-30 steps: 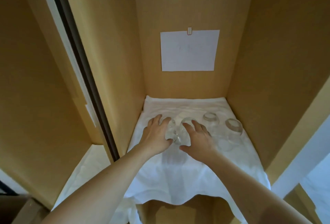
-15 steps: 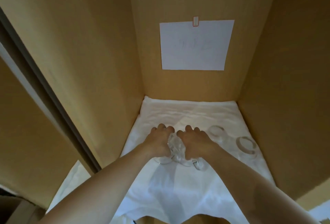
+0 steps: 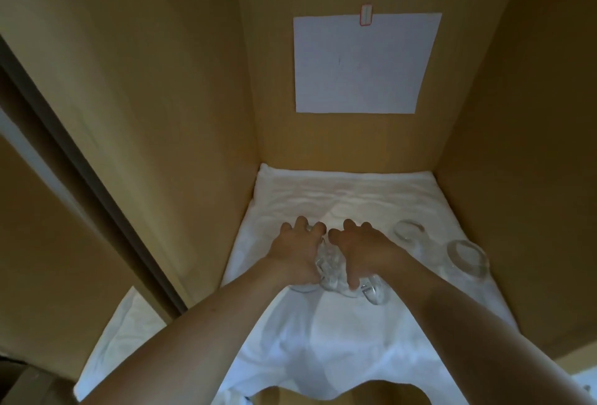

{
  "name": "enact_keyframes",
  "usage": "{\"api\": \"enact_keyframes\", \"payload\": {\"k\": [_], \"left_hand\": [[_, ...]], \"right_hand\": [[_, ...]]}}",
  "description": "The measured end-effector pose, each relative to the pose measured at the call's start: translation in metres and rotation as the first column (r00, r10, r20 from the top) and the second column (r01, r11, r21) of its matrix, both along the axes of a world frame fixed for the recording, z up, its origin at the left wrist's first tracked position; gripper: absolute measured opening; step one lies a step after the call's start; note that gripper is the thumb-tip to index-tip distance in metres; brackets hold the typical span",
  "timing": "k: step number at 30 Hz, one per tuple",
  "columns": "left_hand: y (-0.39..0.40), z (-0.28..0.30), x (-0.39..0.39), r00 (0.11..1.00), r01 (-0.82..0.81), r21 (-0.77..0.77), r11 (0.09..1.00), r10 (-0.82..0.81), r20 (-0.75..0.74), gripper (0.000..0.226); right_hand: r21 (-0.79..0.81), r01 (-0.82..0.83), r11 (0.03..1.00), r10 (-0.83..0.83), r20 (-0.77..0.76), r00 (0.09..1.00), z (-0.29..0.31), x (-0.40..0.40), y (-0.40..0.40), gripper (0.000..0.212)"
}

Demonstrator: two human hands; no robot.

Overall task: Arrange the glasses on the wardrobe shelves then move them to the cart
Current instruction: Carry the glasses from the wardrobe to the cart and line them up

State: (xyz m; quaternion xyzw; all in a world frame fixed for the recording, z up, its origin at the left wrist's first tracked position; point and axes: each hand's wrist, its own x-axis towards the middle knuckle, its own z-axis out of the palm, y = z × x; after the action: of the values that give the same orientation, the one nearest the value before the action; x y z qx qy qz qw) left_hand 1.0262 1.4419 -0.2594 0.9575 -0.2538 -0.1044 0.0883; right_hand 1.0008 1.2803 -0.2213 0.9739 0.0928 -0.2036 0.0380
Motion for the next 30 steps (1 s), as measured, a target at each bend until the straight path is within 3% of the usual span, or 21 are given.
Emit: {"api": "enact_keyframes", "payload": {"k": [8, 12, 16, 20, 22, 24, 26, 28, 30], "left_hand": [[0.023, 0.019, -0.005, 0.997, 0.047, 0.002, 0.999, -0.047, 0.062, 0.083], [0.04, 0.037, -0.003, 0.986, -0.015, -0.028, 1.0, 0.019, 0.166, 0.083], [0.051, 0.062, 0.003, 0.961, -0.102, -0.238, 0.966, 0.158, 0.227, 0.083], [0.05, 0.096, 0.0, 0.918, -0.174, -0.56, 0.81, 0.339, 0.206, 0.081], [0.047, 0.113, -0.004, 0.891, -0.227, -0.681, 0.696, 0.43, 0.143, 0.087], [0.044, 0.127, -0.009, 0.874, -0.263, -0.772, 0.578, 0.482, 0.063, 0.087], [0.042, 0.138, -0.016, 0.889, -0.285, -0.859, 0.425, 0.452, -0.072, 0.083], [0.04, 0.146, -0.025, 0.911, -0.32, -0.916, 0.243, 0.345, -0.227, 0.08], [0.04, 0.151, -0.037, 0.892, -0.427, -0.9, 0.088, 0.203, -0.404, 0.082]], "right_hand": [[0.045, 0.043, 0.998, -0.048, 0.118, 0.992, 0.01, -0.018, 0.002, 0.078], [0.101, 0.093, 0.99, -0.116, 0.245, 0.962, 0.039, -0.027, 0.001, 0.088], [0.247, 0.164, 0.955, -0.256, 0.405, 0.878, 0.089, -0.038, -0.009, 0.098], [0.486, 0.252, 0.837, -0.506, 0.51, 0.696, 0.123, -0.054, -0.021, 0.098], [0.651, 0.259, 0.714, -0.658, 0.496, 0.566, 0.131, -0.065, -0.026, 0.095], [0.846, 0.21, 0.489, -0.823, 0.369, 0.431, 0.134, -0.079, -0.027, 0.096], [0.965, 0.1, 0.242, -0.923, 0.197, 0.33, 0.136, -0.095, -0.027, 0.082], [0.999, -0.021, 0.025, -0.954, 0.031, 0.297, 0.136, -0.111, -0.027, 0.068], [0.962, -0.082, -0.26, -0.908, -0.215, 0.36, 0.136, -0.126, -0.025, 0.068]]}}
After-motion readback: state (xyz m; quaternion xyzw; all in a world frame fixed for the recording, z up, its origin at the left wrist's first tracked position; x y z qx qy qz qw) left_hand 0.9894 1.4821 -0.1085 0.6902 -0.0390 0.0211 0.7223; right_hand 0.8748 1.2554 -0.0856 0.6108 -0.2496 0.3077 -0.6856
